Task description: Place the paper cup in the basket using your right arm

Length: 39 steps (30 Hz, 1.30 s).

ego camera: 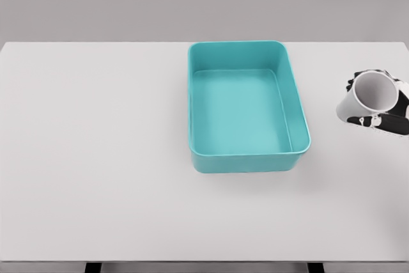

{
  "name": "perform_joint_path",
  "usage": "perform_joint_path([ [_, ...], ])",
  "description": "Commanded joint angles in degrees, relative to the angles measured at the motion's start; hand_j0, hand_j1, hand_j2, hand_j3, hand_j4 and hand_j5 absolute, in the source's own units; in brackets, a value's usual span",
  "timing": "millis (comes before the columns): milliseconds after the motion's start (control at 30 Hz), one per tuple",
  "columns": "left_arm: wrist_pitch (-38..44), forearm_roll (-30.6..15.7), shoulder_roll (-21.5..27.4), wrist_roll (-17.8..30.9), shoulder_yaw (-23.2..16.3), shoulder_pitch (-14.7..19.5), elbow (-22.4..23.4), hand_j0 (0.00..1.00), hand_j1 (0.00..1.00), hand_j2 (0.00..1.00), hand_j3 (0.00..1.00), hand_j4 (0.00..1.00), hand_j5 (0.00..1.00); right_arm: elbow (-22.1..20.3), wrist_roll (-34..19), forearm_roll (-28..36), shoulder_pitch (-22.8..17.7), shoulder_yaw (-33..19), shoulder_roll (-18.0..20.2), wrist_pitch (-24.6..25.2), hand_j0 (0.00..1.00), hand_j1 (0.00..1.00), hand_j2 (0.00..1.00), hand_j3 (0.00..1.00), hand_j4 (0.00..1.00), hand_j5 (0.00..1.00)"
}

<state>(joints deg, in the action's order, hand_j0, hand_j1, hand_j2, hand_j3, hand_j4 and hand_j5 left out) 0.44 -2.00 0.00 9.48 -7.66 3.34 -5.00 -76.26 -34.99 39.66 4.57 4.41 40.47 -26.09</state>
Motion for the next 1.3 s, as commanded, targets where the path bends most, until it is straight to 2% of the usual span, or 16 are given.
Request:
perform_joint_path([
  [0,0.00,-0.03,0.00,0.01,0.01,0.00,-0.01,1.00,1.00,1.00,1.00,1.00,1.00,-0.03,-0.01,-0.64,0.00,-0.02,-0.21,0.07,0.56,0.56,0.56,0.56,0.56,0.56],
  [133,0.00,-0.03,0.00,0.01,0.01,0.00,-0.01,1.00,1.00,1.00,1.00,1.00,1.00,-2.23,-0.01,-1.08,0.70,-0.02,-0.21,0.77,0.56,0.56,0.56,0.56,0.56,0.56],
  [367,0.00,-0.03,0.00,0.01,0.01,0.00,-0.01,1.00,1.00,1.00,1.00,1.00,1.00,-2.84,-0.01,-1.43,1.85,-0.02,-0.30,1.30,0.56,0.56,0.56,0.56,0.56,0.56],
  [433,0.00,-0.03,0.00,0.01,0.01,0.00,-0.01,1.00,1.00,1.00,1.00,1.00,1.00,-4.43,-0.01,-1.52,2.02,-0.02,-0.30,1.39,0.56,0.56,0.56,0.56,0.56,0.56],
  [667,0.00,-0.03,0.00,0.01,0.01,0.00,-0.01,1.00,1.00,1.00,1.00,1.00,1.00,-4.78,-0.01,-2.66,2.55,-0.11,-0.39,1.22,0.56,0.56,0.56,0.56,0.56,0.56],
  [767,0.00,-0.03,0.00,0.01,0.01,0.00,-0.01,1.00,1.00,1.00,1.00,1.00,1.00,-7.33,-0.01,-3.89,3.16,-0.11,-0.48,1.30,0.56,0.56,0.56,0.56,0.56,0.56],
  [1100,0.00,-0.03,0.00,0.01,0.01,0.00,-0.01,1.00,1.00,1.00,1.00,1.00,1.00,-7.50,-0.01,-6.96,6.15,0.07,-0.56,1.30,0.56,0.56,0.56,0.56,0.56,0.56],
  [1267,0.00,-0.03,0.00,0.01,0.01,0.00,-0.01,1.00,1.00,1.00,1.00,1.00,1.00,-7.77,-0.01,-10.66,7.82,0.25,-3.02,1.30,0.56,0.56,0.56,0.56,0.56,0.56],
])
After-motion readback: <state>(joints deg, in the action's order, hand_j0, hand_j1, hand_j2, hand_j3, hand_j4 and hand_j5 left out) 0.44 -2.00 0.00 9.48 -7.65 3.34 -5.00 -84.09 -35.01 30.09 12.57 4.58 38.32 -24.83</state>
